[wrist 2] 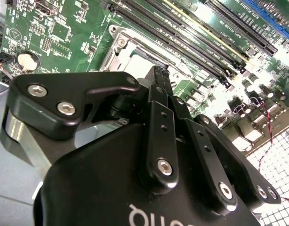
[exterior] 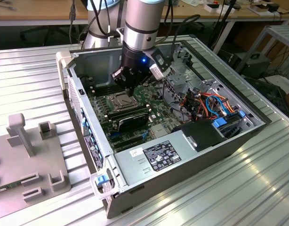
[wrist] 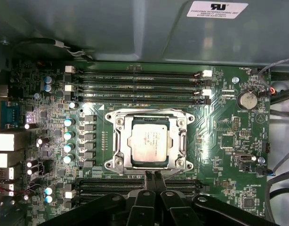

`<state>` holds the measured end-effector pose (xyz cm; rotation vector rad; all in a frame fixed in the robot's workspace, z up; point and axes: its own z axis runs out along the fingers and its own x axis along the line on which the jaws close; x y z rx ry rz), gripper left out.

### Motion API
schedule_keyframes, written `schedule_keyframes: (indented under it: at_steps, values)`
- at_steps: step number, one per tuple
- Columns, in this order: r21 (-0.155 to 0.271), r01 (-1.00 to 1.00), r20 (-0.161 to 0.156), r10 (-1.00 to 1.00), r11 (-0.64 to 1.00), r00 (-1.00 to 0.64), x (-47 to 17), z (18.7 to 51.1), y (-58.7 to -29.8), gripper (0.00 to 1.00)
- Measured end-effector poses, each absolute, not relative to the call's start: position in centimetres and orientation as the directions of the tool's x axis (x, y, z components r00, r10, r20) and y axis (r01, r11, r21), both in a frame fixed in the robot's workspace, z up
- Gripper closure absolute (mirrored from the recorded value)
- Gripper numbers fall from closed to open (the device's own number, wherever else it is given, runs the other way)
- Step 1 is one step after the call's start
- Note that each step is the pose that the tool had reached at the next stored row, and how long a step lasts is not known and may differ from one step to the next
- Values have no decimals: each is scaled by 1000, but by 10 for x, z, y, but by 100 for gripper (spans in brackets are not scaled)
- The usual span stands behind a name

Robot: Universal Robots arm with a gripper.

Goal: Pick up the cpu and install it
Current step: 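Install the second cpu locking lever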

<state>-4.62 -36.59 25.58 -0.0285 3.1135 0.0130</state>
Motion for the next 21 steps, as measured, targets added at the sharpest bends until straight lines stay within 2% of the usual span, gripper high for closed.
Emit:
schedule_keyframes:
  at_steps: [21]
  values:
    - [8, -30, -35, -29, 1000, -999, -62, 255, -376, 89]
